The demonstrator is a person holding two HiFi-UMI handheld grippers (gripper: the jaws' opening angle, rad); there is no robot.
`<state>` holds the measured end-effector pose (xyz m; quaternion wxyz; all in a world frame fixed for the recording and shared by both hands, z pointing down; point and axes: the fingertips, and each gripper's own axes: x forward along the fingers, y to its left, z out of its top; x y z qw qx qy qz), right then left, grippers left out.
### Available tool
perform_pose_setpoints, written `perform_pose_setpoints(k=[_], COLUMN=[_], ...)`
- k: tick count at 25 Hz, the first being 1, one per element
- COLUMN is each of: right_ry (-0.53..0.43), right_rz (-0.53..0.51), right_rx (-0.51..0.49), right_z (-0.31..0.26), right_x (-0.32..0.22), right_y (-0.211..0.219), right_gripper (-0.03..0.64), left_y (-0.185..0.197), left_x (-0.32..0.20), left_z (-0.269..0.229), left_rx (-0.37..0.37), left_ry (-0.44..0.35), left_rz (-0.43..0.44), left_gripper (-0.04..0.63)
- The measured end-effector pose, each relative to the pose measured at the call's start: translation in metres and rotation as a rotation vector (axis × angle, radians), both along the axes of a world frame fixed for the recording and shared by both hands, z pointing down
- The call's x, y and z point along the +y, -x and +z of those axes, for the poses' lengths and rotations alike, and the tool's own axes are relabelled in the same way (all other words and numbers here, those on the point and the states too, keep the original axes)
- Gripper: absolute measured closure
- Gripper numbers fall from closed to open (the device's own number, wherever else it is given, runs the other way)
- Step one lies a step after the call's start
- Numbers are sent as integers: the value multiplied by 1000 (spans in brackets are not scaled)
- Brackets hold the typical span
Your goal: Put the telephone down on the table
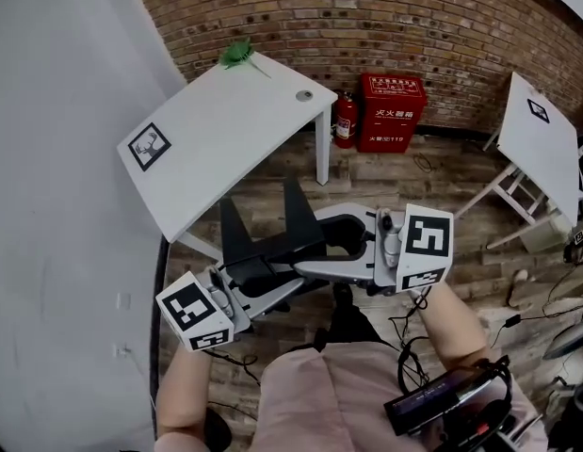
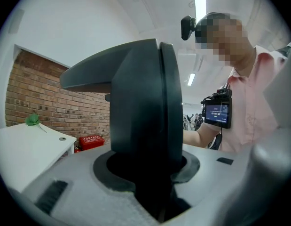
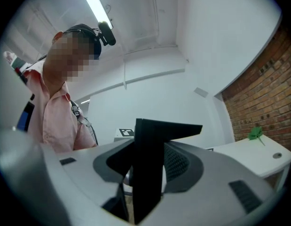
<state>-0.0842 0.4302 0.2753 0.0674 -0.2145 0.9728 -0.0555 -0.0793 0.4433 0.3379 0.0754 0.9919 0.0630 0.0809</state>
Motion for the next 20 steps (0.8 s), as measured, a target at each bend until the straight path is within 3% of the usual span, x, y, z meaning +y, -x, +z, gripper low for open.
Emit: perform_pose_setpoints(k=[11, 20], right_ry=[95, 94], right_rz=[-30, -129], right_rx=[-15, -26], right_z=[38, 30], right_x=[-108, -214], right_y=[-71, -122], right_gripper=[434, 434], left_y=[-71, -122], left_x=[-103, -209], left_z=[37, 29], left_rx=[-22, -31], left_ry=[105, 104], left_rz=[-41, -138], left_gripper=[433, 433])
